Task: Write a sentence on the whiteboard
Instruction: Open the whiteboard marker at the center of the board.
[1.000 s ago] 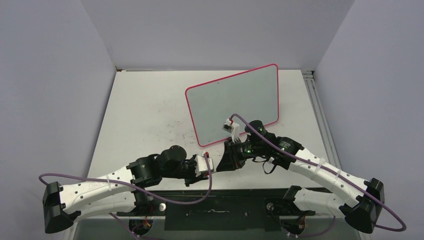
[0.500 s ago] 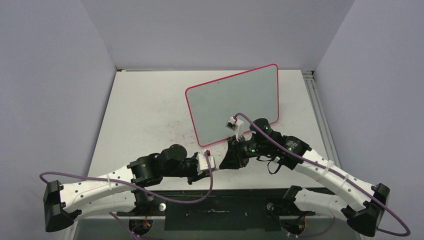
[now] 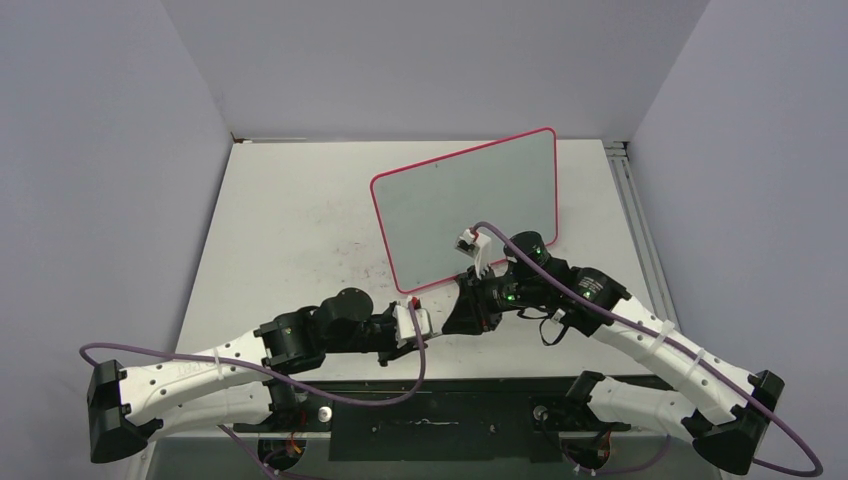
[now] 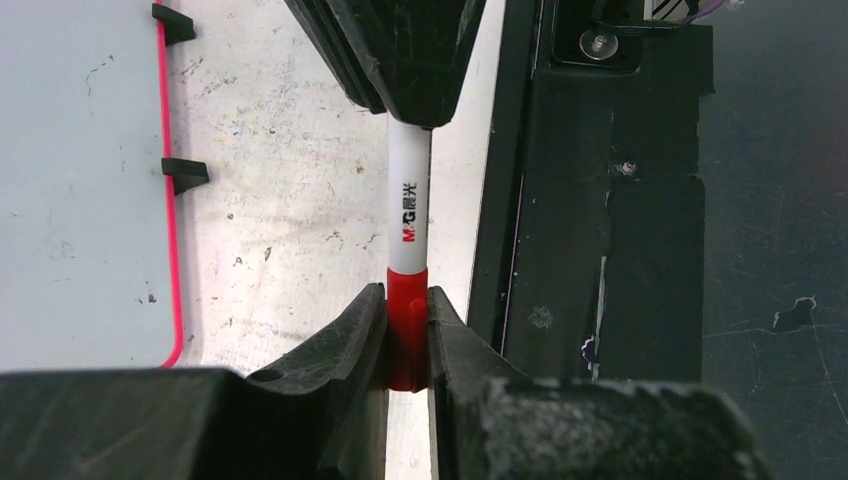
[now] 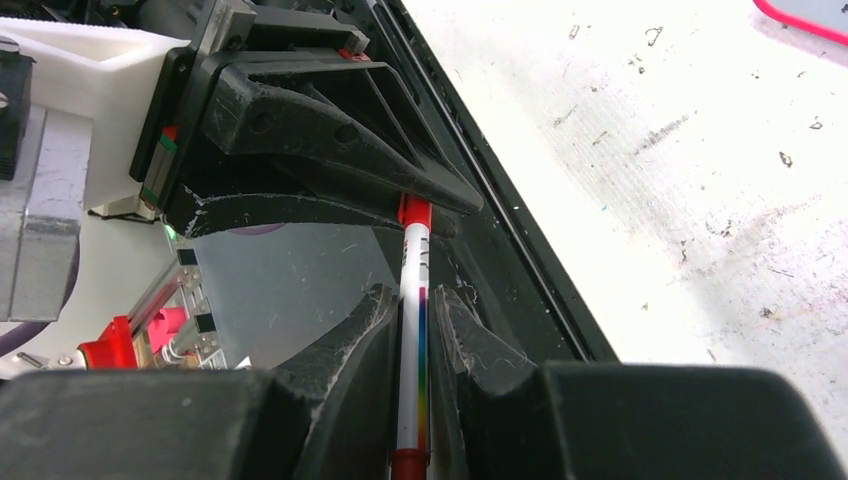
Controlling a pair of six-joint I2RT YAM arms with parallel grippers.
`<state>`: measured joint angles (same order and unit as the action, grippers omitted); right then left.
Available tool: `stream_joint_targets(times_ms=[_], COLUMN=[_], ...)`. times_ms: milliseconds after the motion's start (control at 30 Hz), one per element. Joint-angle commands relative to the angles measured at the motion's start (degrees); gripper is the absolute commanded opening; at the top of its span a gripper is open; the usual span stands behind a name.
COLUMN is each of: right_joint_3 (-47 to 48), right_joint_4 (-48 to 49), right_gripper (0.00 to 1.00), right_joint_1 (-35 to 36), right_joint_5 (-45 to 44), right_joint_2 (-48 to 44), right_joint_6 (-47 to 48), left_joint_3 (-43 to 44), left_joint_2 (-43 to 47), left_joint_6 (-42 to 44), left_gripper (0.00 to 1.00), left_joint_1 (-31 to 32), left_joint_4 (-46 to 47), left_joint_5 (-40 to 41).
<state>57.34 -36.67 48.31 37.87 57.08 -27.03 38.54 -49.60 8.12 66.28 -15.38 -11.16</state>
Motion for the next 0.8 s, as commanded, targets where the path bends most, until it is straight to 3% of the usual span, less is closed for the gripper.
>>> stream_joint_targets(times_ms=[0,767], right_joint_3=[4.38,10.63], right_joint_4=[-0.93,-7.83], right_gripper=[0.05,0.05], right_joint_1=[-0.92,-4.33], right_joint_5=[1.78,1.39], right_joint_2=[-2.79,-2.85], right_joint_6=[1.69,6.00], left_joint_3=[0.64,-0.09], left_joint_2=[-0.49,-1.46], left_joint_6=[-0.14,1.00], left_gripper=[0.00,0.00], left_joint_1=[-0.03,0.78], left_joint_4=[-5.13,-5.45], left_joint_5=[4.04,6.85])
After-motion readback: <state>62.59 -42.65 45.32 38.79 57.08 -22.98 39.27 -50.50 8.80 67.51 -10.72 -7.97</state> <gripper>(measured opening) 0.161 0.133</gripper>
